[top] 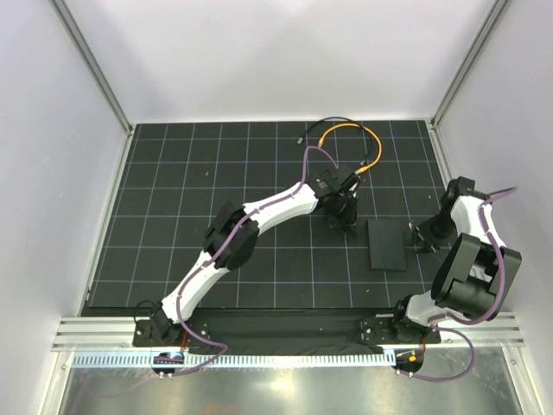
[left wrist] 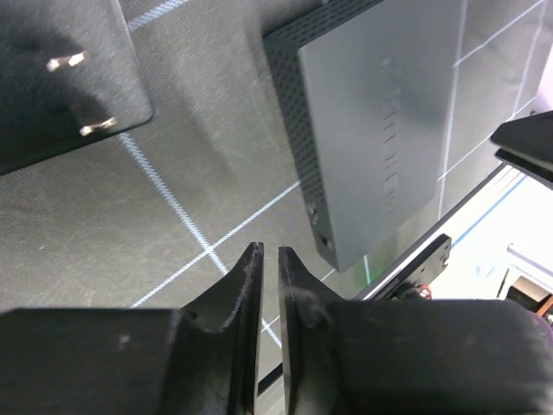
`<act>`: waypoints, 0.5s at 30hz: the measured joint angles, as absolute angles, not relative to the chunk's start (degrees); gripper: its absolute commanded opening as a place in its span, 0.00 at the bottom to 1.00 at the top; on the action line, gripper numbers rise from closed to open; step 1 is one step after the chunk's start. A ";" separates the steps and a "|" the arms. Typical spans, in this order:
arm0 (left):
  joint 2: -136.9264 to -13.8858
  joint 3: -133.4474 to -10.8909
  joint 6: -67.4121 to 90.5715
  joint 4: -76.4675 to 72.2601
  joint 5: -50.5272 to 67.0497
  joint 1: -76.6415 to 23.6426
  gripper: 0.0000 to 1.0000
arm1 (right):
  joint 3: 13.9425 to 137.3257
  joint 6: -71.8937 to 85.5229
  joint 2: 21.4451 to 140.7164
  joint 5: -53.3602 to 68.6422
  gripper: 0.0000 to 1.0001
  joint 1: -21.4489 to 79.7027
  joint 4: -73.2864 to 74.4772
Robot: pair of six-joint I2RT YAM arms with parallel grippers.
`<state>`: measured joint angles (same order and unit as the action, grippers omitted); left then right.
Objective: Pull the plug from the switch port
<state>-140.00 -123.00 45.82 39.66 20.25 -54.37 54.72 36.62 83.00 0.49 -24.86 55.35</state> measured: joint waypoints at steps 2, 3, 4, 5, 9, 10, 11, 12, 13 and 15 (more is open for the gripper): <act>-140.31 -123.98 46.09 39.62 19.81 -54.50 0.15 | 54.72 36.36 83.13 -0.86 0.23 -24.86 55.35; -140.57 -124.55 46.11 39.59 19.55 -54.63 0.14 | 54.72 36.12 83.26 -1.43 0.20 -24.86 55.31; -140.84 -124.97 46.11 39.53 19.42 -54.78 0.14 | 54.70 35.86 83.44 -1.87 0.18 -24.86 55.24; -141.10 -125.29 46.11 39.48 19.27 -54.96 0.14 | 54.65 35.75 83.70 -2.33 0.17 -24.86 55.20; -142.65 -126.28 46.06 39.44 18.98 -55.72 0.14 | 53.06 35.22 85.01 -3.09 0.14 -24.86 53.91; -143.22 -126.54 46.04 39.44 18.94 -55.92 0.15 | 52.31 35.07 85.32 -3.09 0.13 -24.86 53.60; -143.68 -126.65 46.02 39.40 18.87 -56.10 0.15 | 51.64 35.00 85.67 -3.07 0.13 -24.86 53.47; -144.11 -126.67 46.04 39.44 18.81 -56.25 0.15 | 51.09 34.94 86.15 -3.05 0.12 -24.86 53.49; -144.49 -126.67 46.02 39.44 18.76 -56.36 0.15 | 50.76 34.81 86.63 -3.01 0.12 -24.86 53.49; -145.08 -126.67 46.04 39.42 18.76 -56.60 0.15 | 50.61 34.61 87.46 -2.94 0.11 -24.86 53.36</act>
<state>-145.08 -126.67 46.04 39.42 18.76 -56.60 50.61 34.61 87.46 -2.94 -24.86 53.36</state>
